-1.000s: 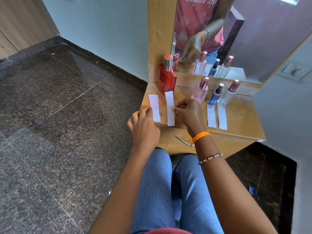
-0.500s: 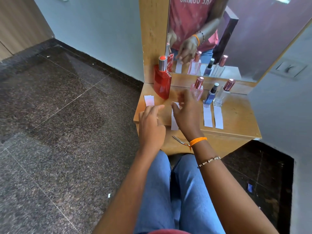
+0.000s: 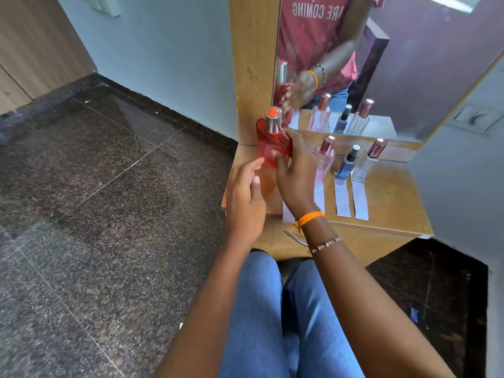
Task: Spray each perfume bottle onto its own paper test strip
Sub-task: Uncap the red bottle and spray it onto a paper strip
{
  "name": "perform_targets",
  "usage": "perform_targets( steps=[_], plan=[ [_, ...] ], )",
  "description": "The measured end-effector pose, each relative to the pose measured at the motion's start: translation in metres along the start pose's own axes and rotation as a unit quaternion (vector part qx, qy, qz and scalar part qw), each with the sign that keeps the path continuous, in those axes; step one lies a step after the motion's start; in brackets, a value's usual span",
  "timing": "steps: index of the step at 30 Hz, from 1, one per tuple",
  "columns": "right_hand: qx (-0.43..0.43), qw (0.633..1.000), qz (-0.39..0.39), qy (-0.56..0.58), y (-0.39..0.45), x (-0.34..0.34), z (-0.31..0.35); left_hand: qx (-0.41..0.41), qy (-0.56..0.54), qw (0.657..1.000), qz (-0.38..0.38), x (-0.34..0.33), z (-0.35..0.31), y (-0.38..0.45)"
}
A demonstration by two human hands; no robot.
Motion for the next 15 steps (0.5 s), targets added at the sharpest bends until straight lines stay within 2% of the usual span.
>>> perform_targets(
  steps=[2,5,9,11,13,15],
  plan=[
    [0.025,0.999,-0.015,0.034,-0.012,0.015,0.011,-0.033,-0.046,0.998,0.006,0.001,-0.008,-0.001],
    [0.03,0.993,0.03,0.108,-0.027,0.041,0.023,-0.062,-0.07,0.995,0.033,0.0,-0.017,0.0],
    [-0.005,0.976,0.129,0.178,-0.037,0.07,0.033,0.015,-0.197,0.97,0.143,0.003,-0.025,-0.001],
    [-0.013,0.975,0.163,0.149,-0.037,0.08,0.037,0.024,-0.208,0.966,0.151,0.002,-0.023,-0.002],
    [-0.012,0.983,0.151,0.1,-0.034,0.087,0.04,0.021,-0.201,0.971,0.126,0.0,-0.022,-0.007],
    [-0.032,0.989,0.082,0.115,-0.027,0.09,0.048,0.02,-0.191,0.977,0.092,-0.005,-0.023,-0.012]
  ],
)
Point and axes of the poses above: each hand's wrist, its own y-axis towards the middle knuckle, its own x-axis out of the back of the hand, z = x × y, the point moved 1 cm from there along y, towards the middle knuckle, and after that the axes turned 12 degrees about x, right-handed, at the moved point
